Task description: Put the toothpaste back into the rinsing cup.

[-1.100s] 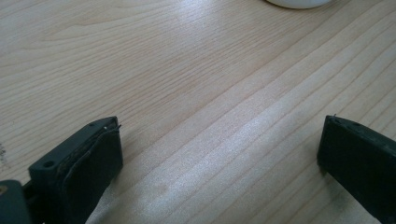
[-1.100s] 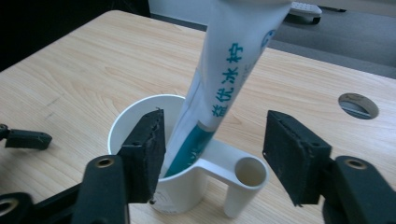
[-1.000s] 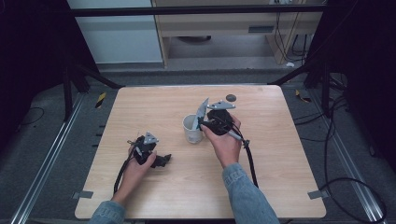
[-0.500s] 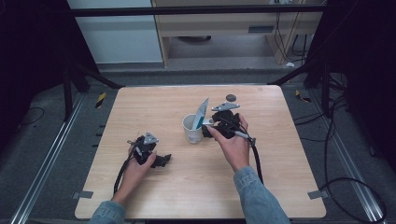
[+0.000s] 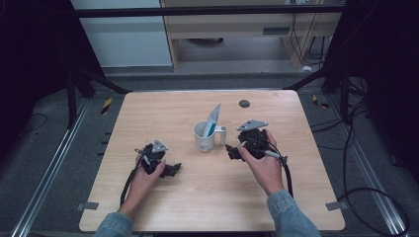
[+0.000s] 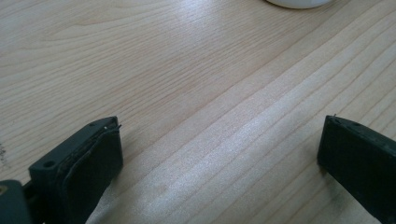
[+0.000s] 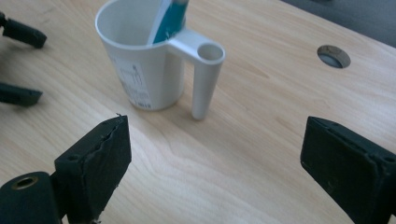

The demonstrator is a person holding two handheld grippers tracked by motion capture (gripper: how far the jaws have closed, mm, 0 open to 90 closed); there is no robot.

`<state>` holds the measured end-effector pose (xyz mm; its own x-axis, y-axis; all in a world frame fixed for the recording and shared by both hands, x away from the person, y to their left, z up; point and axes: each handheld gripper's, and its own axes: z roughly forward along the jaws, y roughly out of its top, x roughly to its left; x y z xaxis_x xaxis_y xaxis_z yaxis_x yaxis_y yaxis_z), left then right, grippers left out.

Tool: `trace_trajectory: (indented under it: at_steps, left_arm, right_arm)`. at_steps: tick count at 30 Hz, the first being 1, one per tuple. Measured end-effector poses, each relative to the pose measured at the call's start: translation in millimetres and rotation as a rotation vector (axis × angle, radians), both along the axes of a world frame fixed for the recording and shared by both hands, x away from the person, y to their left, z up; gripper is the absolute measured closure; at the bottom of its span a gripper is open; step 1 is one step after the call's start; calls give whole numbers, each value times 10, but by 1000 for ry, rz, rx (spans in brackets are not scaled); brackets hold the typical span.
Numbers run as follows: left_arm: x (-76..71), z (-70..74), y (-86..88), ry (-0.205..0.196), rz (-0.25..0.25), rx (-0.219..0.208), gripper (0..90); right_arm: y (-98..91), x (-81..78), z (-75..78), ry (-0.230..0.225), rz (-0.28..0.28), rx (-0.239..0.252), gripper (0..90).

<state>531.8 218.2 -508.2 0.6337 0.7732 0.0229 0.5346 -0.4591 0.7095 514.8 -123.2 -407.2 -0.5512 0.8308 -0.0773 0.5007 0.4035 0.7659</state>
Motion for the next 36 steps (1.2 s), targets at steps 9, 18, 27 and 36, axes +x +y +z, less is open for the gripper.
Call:
trace_trajectory:
  at_steps: [9,18,27,36]
  left_arm:
    - [1,-1,0,-1,0,-2,0]
    - [0,1,4,0,-3,3,0]
    - [-1,1,3,0,-2,3,0]
    - [-2,1,3,-1,-2,3,0]
  right_arm:
    - [-285,-168,-256,-27,-16,-40,112]
    - [-549,-232,-527,3,-52,-10,119]
    - [-758,-225,-729,43,-80,-4,120]
    - [-1017,-187,-859,61,-151,21,120]
